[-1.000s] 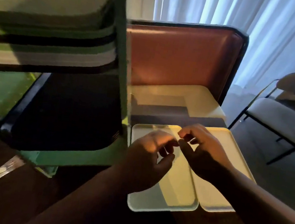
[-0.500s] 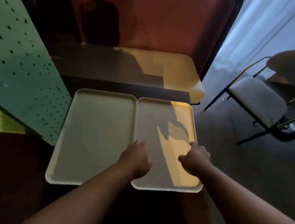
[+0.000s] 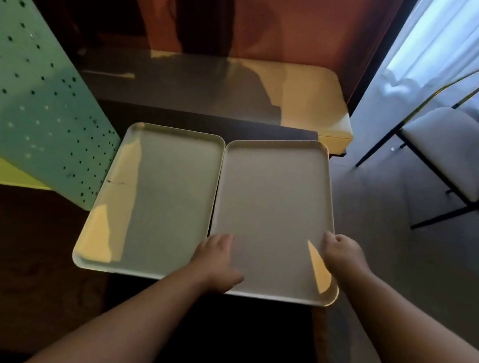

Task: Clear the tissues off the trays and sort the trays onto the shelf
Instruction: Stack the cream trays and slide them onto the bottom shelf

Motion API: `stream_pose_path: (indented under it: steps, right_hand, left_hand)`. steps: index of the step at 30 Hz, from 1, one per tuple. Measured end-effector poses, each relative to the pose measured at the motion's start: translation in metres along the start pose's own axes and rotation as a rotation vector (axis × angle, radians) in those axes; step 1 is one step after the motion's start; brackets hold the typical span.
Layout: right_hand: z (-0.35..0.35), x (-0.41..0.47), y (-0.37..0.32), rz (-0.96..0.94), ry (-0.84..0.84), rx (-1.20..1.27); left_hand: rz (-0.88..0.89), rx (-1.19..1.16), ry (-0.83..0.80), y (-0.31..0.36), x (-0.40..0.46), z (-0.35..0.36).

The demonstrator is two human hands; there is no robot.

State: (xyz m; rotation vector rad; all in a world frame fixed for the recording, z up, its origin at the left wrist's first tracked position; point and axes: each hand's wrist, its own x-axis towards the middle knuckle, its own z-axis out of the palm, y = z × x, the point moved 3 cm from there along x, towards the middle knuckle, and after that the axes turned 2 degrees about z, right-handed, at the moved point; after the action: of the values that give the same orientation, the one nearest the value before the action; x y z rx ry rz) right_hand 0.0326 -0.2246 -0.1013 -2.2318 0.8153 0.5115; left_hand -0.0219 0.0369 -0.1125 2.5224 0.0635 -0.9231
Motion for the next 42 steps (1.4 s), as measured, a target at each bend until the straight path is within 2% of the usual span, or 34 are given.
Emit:
stream_pose_path:
  steps: [3, 5, 7, 11, 17, 21, 27, 34, 42]
  right_hand:
    - [-0.018, -0.011, -0.009, -0.12, 0.069, 0.137]
    - [-0.027, -0.018, -0.015, -0.148, 0.071, 0.179]
    - [-0.023, -0.023, -0.02, -0.147, 0.064, 0.233]
    - [0.014, -0.04, -0.046, -0.137, -0.009, 0.3]
    - [0.093, -0.068, -0.082, -0.117, -0.162, 0.316]
    - [0.136, -0.082, -0.1, -0.109, -0.164, 0.292]
    - [0.175, -0.092, -0.115, -0.097, -0.165, 0.205]
    - [0.194, -0.095, -0.12, -0.203, -0.137, -0.015]
    - [0.203, -0.103, -0.122, -0.205, -0.162, -0.16]
  left_hand:
    - [-0.11, -0.235, 0.234, 0.0, -0.009, -0.016]
    - [-0.213, -0.371, 0.364, -0.006, -0.015, -0.027]
    - [-0.234, -0.46, 0.454, -0.016, -0.02, -0.038]
    - [-0.233, -0.507, 0.611, -0.05, -0.034, -0.059]
    - [-0.409, -0.534, 0.756, -0.128, -0.045, -0.081]
    - [-0.469, -0.58, 0.776, -0.172, -0.048, -0.092]
    - [-0.46, -0.609, 0.681, -0.21, -0.053, -0.098]
    - [-0.376, -0.496, 0.55, -0.232, -0.063, -0.1]
    - [-0.354, -0.507, 0.414, -0.252, -0.059, -0.085]
